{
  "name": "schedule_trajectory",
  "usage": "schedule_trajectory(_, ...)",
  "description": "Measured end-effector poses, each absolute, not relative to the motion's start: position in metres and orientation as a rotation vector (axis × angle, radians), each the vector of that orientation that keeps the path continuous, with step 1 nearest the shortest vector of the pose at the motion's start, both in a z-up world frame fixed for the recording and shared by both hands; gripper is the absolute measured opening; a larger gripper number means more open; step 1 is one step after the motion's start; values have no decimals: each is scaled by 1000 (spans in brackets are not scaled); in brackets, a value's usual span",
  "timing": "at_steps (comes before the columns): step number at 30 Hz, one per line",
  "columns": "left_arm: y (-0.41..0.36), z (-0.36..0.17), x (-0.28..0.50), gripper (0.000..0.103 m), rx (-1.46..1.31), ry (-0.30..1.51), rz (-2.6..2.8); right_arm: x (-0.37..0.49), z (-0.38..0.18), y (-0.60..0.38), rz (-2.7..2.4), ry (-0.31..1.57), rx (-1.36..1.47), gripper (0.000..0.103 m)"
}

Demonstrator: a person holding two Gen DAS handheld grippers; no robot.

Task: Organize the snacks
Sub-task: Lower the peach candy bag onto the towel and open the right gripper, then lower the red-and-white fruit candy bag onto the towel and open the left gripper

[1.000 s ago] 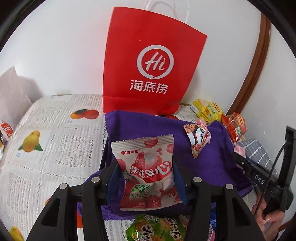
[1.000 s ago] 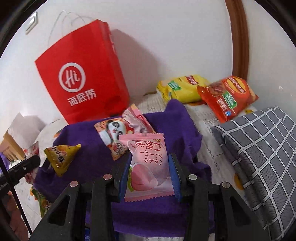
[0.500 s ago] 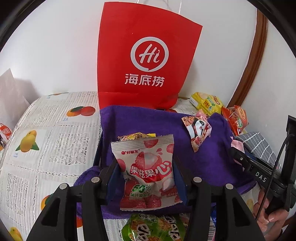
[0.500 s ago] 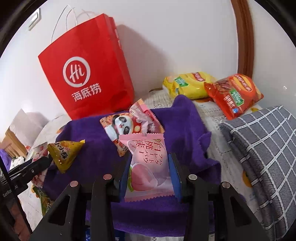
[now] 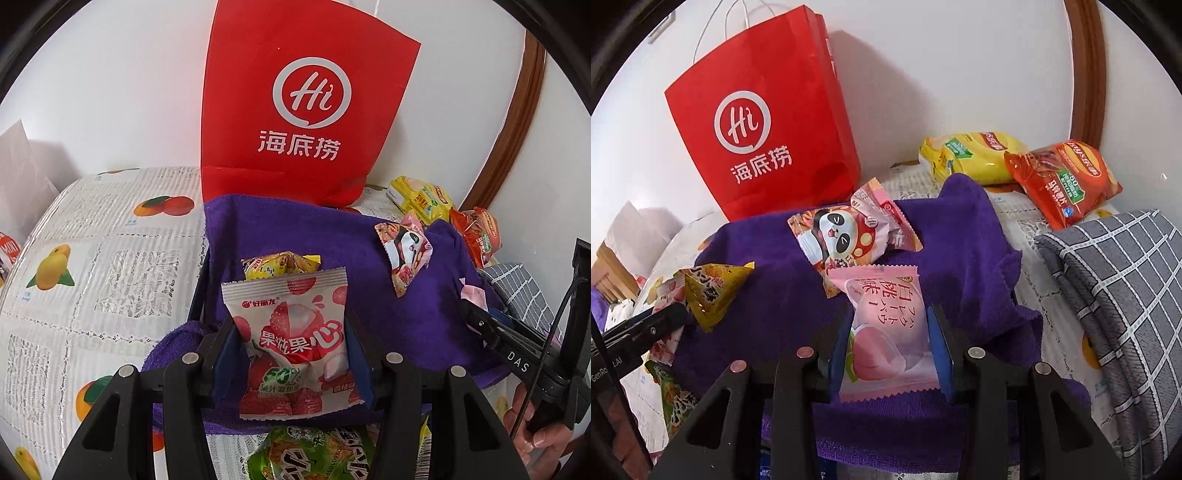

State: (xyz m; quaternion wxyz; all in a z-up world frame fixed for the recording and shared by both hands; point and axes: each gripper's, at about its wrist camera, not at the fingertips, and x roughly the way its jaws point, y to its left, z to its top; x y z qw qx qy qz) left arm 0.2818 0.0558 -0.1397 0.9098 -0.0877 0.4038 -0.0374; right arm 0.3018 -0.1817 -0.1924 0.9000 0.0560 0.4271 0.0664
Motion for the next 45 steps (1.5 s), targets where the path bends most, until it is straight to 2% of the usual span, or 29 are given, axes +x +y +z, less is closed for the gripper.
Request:
schedule_trajectory(31,60,-151,288,52,-237,887,-101,304,-194,-186,118,894,142,45)
schedule_trajectory(35,62,-147,286,63,-268,873,-124,302,-193,-184,120,888,139,45)
schedule_trajectory(45,71,-139,282,66,-302,841,-107,295,-185,-177,146,865,132,45)
